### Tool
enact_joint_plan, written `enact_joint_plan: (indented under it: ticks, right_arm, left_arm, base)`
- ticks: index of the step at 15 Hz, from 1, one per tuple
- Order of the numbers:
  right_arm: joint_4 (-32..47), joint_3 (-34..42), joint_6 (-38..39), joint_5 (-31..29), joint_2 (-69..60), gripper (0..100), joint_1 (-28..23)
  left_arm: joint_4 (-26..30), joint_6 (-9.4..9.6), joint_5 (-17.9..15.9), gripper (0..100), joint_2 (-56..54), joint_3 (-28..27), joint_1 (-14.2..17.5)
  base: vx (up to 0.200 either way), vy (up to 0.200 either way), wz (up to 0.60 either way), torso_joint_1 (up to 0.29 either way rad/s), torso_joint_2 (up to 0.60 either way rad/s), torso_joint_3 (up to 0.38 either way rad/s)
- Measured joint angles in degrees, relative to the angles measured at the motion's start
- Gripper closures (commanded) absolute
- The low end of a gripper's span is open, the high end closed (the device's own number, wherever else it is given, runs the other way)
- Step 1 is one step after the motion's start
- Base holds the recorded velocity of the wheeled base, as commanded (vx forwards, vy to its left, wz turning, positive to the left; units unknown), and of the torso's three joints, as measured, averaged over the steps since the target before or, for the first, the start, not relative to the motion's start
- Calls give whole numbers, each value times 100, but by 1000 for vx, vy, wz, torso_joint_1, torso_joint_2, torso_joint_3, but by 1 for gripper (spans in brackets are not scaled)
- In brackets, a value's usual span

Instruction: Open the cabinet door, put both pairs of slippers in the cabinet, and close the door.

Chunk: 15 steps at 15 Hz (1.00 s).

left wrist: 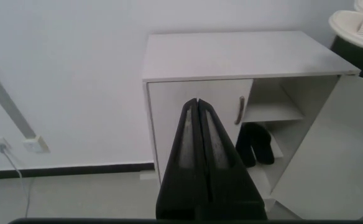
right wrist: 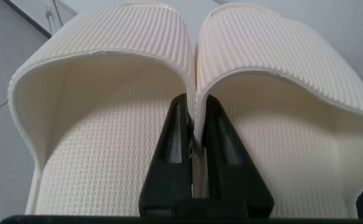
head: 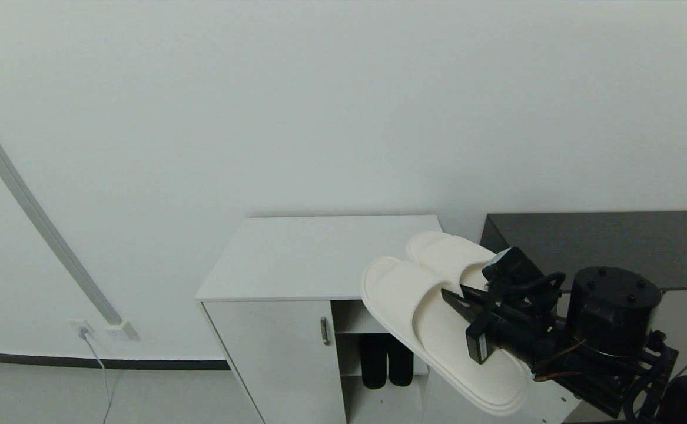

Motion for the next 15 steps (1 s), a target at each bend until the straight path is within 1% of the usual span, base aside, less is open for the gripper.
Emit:
enact_joint_plan:
  ticks: [4,9,13,15]
  right_arm:
    - [4,78,46,4,13,100,20]
    - [-35,238,52,13,5,100,162]
    - [-411,434,52,17,2,100,293]
    - [-413,472,48,22,6,100,328]
  left_arm:
    - [0,-10,6,100,0,0,-2]
    - [-2,-10,6,100,0,0,-5]
    - [-2,-10,11,100,0,0,-5]
    - [0,-10,11,100,0,0,-5]
  base:
    - [0,0,0,0,0,0]
    - [0,0,0,0,0,0]
    - [0,0,0,0,0,0]
    - [0,0,0,0,0,0]
